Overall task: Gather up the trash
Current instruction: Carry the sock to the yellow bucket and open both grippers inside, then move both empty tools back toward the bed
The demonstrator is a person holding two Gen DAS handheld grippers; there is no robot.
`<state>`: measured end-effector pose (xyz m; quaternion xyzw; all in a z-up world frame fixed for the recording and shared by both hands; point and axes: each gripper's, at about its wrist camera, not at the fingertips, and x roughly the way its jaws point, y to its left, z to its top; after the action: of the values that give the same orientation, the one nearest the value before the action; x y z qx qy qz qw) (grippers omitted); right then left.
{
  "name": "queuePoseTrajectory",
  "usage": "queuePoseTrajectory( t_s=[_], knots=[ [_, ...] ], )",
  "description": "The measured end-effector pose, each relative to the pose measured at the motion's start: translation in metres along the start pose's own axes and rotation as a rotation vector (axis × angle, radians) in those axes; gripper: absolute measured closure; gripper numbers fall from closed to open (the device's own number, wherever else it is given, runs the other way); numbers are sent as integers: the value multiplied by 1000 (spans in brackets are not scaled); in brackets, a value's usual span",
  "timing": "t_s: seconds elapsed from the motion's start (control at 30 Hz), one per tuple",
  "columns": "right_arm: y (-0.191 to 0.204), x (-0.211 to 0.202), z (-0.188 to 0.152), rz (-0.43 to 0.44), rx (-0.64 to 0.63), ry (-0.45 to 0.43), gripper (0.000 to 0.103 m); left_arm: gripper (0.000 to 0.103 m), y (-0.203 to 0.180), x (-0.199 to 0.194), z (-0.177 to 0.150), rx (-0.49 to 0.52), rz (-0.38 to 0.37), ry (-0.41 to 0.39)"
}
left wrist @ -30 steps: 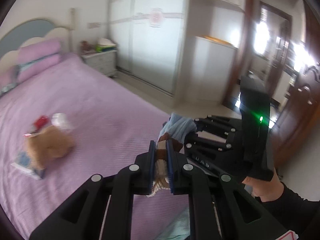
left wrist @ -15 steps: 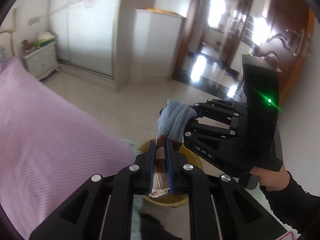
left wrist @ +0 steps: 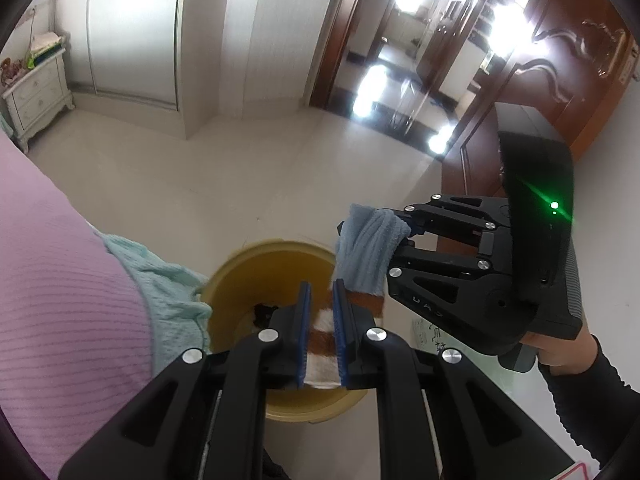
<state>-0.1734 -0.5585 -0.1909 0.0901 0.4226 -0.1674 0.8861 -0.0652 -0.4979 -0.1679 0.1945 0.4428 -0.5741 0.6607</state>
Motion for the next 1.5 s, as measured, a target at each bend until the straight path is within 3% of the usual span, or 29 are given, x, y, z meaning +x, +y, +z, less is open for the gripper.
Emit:
queuePoseTrajectory(
  t_s=[0.43,0.47,0.53,0.6,0.93,1.1,1.5],
  knots=[
    [-12,34,-12,-15,4,88,88,91,14,43,-7,-13,26,84],
    [-11,36,-13,-18,0,93,86,91,16,45,-7,-14,32,87],
    [-10,40,-12,-37,-10,104,68,91,17,45,-8,-16,37,92],
    [-8,41,-11,-41,-16,105,59,91,20,45,-8,-19,41,95],
    [-3,63,-18,-80,-79,229,46,89,23,44,-10,-25,60,110],
    [-2,83,-25,-95,-112,329,46,89,21,41,-9,-21,63,108],
    [6,67,-17,-70,-122,293,46,89,21,35,-10,-17,63,102]
  ],
)
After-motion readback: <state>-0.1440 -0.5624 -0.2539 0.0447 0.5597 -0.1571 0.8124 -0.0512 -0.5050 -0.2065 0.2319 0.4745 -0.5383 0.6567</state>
